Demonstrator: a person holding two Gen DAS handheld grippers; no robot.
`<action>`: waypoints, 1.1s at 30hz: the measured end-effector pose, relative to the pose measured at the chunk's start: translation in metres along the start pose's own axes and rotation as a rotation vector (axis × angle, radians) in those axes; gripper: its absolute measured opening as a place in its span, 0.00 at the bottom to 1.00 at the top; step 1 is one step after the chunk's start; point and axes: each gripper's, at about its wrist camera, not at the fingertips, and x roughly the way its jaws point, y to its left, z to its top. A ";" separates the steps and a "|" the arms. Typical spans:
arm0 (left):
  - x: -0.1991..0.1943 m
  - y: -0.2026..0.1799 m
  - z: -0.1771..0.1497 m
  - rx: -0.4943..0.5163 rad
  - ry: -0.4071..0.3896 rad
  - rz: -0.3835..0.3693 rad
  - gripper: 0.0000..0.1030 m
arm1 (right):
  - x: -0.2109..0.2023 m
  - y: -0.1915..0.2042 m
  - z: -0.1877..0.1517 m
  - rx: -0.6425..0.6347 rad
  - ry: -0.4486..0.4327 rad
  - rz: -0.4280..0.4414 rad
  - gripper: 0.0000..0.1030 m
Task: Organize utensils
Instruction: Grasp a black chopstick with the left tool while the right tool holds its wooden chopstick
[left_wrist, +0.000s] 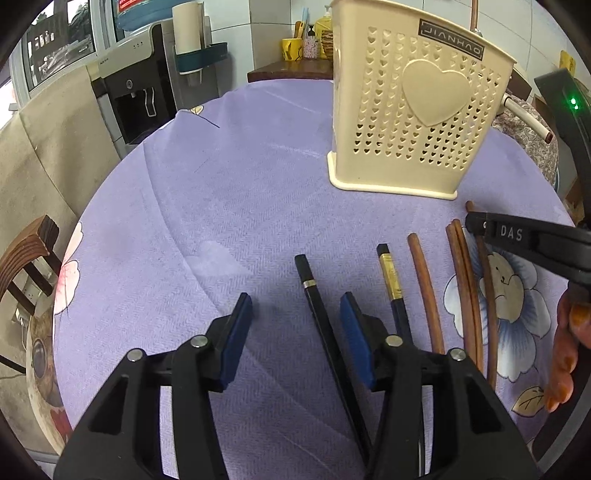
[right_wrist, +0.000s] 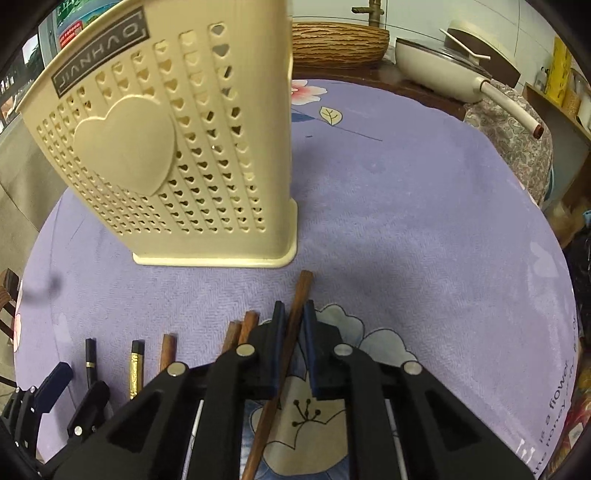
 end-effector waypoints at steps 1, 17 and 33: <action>0.000 -0.001 0.001 0.007 -0.001 -0.003 0.43 | 0.000 0.002 0.000 -0.003 -0.001 0.005 0.10; 0.006 -0.010 0.007 0.019 -0.005 -0.026 0.12 | 0.001 -0.007 -0.001 -0.032 -0.020 0.055 0.09; 0.004 -0.016 0.000 -0.039 -0.036 0.028 0.09 | -0.003 -0.010 -0.007 0.019 -0.031 0.088 0.08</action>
